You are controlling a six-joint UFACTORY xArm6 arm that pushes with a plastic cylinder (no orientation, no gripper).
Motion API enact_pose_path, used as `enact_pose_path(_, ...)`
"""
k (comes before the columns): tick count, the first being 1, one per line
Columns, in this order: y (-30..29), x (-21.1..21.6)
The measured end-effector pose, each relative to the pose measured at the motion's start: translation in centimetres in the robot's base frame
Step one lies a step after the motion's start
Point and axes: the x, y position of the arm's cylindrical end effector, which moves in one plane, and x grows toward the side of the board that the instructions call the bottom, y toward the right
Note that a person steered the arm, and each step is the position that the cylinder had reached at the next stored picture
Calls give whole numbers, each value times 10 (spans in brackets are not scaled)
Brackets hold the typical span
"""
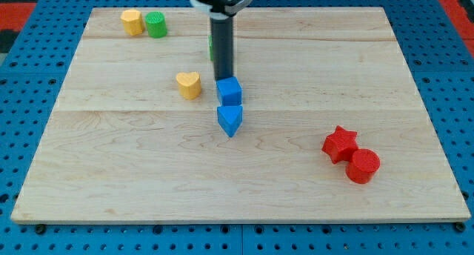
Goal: Push the yellow heart closer to the yellow hexagon
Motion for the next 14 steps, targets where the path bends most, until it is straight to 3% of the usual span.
enact_pose_path(2, -24, 43)
enact_pose_path(5, -48, -46)
enact_pose_path(8, -177, -57)
enact_pose_path(10, -185, -20)
enact_pose_path(11, -222, -29)
enact_pose_path(14, -206, -71)
